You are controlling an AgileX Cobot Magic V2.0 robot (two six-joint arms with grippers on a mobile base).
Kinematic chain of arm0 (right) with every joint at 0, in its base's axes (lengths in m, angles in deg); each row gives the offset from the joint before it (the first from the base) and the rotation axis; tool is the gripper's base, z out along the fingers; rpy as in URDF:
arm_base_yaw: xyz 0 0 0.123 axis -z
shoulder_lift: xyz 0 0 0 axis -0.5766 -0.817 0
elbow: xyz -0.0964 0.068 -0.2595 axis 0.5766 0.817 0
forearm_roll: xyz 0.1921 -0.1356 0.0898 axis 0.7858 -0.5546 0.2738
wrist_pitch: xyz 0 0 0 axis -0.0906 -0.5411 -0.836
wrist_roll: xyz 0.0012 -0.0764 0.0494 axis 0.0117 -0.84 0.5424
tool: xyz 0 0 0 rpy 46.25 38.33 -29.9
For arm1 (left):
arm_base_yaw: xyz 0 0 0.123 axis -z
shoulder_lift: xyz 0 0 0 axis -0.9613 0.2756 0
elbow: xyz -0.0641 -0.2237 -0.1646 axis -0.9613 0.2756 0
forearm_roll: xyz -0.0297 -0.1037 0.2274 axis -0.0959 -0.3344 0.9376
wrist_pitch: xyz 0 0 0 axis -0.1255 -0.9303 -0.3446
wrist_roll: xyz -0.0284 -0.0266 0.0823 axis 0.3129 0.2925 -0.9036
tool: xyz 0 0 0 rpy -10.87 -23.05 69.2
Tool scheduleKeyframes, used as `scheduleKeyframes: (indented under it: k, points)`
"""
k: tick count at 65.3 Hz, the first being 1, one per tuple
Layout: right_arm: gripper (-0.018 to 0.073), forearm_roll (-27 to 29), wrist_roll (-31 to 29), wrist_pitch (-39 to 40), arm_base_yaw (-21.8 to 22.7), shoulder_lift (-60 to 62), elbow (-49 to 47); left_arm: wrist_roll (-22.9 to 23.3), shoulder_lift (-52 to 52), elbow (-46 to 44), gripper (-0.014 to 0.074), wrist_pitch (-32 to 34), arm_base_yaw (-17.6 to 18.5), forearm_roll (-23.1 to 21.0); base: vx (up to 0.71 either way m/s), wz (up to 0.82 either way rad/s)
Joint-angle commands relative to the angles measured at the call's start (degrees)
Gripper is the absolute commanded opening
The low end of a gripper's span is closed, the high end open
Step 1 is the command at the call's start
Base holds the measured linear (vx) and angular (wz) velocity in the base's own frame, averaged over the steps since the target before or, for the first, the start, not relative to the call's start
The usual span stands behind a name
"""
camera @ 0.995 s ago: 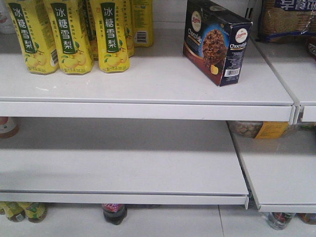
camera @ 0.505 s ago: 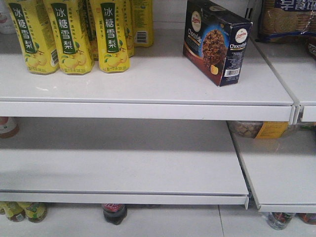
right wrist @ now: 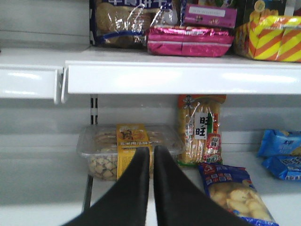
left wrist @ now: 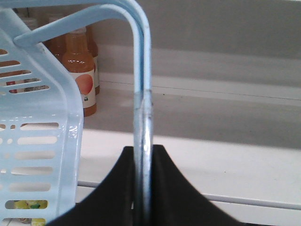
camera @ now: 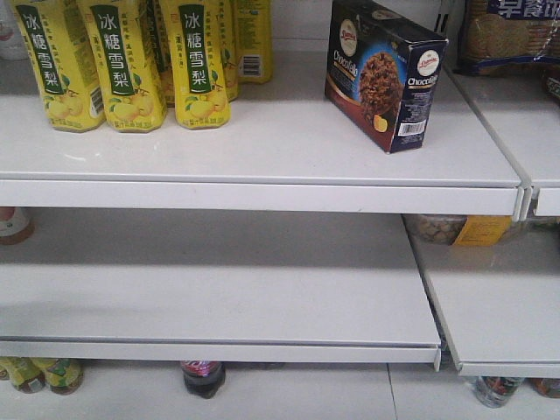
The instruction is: Left arm holds basket, right arm returns cookies
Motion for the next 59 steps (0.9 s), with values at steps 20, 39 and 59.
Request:
scheduleKeyframes:
  k: [20,39,59]
  points:
    - [-0.0009,-0.6,1.9,10.3,-2.5,3.6,8.6,-1.0,-1.0,-1.7,-0.0003,5.9,0.3,0.6,0.00,0.00]
    - [-0.0009,0.3,1.8,3.9,-2.5,3.6,8.7,-1.0,-1.0,-1.7,-0.0003,5.9,0.3,0.6,0.00,0.00]
    - [-0.0009,1.4,1.8,3.9,-2.5,3.6,8.7,-1.0,-1.0,-1.7,-0.0003,5.9,0.3,0.6,0.00,0.00]
